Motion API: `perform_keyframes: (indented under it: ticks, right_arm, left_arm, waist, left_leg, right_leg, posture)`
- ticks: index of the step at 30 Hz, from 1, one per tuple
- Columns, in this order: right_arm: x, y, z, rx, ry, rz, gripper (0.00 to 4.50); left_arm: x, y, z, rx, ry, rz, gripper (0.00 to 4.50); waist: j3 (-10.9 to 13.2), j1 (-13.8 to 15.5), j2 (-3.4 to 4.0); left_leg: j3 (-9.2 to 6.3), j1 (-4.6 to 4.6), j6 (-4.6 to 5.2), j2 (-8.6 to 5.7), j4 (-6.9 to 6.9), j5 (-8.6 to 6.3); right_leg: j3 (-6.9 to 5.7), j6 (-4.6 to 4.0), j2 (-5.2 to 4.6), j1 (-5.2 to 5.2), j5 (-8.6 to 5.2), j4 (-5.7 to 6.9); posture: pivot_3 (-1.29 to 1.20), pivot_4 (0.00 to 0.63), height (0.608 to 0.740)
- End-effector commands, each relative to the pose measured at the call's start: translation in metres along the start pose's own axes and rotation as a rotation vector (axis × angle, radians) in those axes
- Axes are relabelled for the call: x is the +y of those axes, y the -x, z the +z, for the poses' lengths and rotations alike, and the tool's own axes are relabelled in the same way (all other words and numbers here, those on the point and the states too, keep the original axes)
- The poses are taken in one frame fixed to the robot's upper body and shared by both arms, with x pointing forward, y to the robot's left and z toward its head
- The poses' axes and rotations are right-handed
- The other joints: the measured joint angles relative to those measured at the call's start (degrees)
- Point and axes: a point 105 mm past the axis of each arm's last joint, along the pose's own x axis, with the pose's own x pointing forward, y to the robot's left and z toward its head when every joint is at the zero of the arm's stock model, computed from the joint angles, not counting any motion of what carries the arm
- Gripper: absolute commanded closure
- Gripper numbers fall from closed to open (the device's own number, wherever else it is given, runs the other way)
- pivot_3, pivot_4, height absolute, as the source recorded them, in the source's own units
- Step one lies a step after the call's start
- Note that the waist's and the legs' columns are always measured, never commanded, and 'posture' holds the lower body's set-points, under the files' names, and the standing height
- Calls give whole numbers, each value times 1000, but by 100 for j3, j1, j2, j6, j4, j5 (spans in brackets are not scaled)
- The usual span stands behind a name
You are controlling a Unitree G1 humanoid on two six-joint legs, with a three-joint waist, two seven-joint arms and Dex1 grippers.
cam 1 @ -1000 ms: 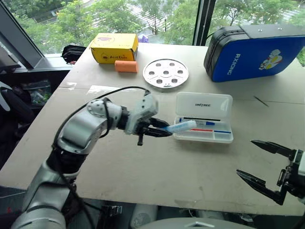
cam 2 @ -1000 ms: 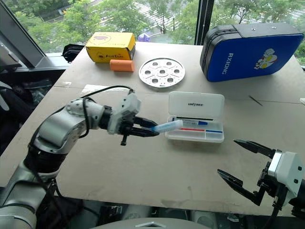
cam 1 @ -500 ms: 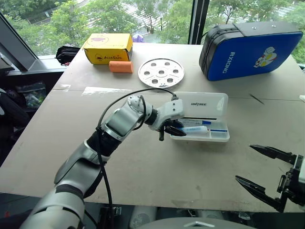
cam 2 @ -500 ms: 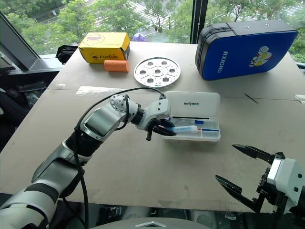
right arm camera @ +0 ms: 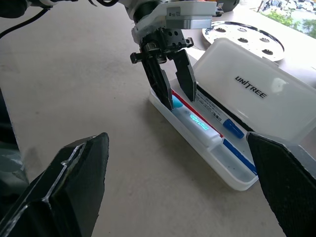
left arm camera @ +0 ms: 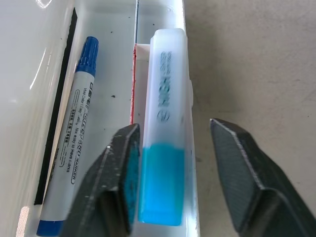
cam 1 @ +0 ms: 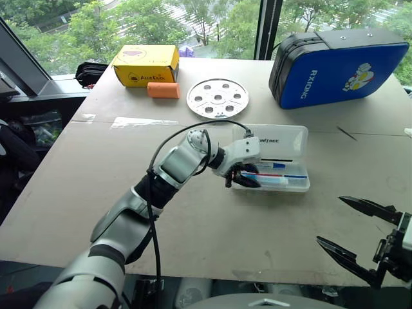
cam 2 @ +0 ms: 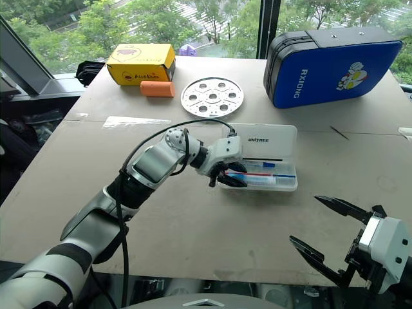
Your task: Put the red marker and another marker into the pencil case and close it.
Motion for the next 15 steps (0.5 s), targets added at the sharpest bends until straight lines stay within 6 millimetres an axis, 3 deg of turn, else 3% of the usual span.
perform_keyframes:
  ticks: [1,10,15]
  right_arm:
    - [-1,5,6,4,43,-39,0]
    - [-29,23,-21,120,-113,-378,0]
    - [-73,54,-57,256,-277,-667,0]
  left_arm:
    - [0,10,17,-39,-47,2,336]
    - [-37,71,21,-330,69,-80,336]
    - [-66,95,21,-452,49,-100,336]
  waist:
    - [0,0,0]
    - [-3,-37,11]
    - [-1,-3,4]
  left_leg:
    - [0,0,0,0,0,0]
    - [0,1,0,25,-6,0]
    - [9,0,-1,22,-4,0]
  right_leg:
    - [0,0,0,0,0,0]
    - [5,-3,0,-9,-1,4]
    - [10,-4,-12,-6,-1,-2]
  posture:
    - [0,150,740]
    - [0,150,740]
    - [0,150,740]
